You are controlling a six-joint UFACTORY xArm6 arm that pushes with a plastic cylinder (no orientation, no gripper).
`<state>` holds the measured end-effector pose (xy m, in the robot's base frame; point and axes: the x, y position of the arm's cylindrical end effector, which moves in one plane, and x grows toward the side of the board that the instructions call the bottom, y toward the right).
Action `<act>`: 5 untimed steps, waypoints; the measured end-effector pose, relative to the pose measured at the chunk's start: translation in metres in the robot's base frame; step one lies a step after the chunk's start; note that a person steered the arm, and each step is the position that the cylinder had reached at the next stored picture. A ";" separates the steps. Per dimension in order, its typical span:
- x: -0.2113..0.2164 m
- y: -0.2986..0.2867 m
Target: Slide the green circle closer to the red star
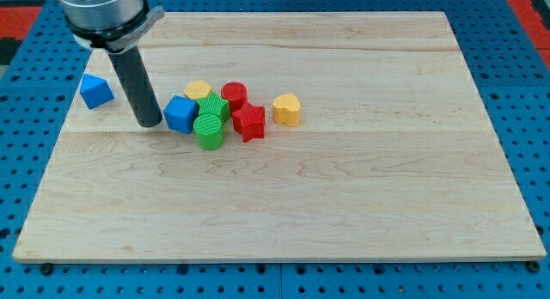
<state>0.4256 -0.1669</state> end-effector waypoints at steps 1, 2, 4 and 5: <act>0.000 0.033; 0.000 0.060; 0.001 0.034; 0.010 0.028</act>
<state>0.4353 -0.1384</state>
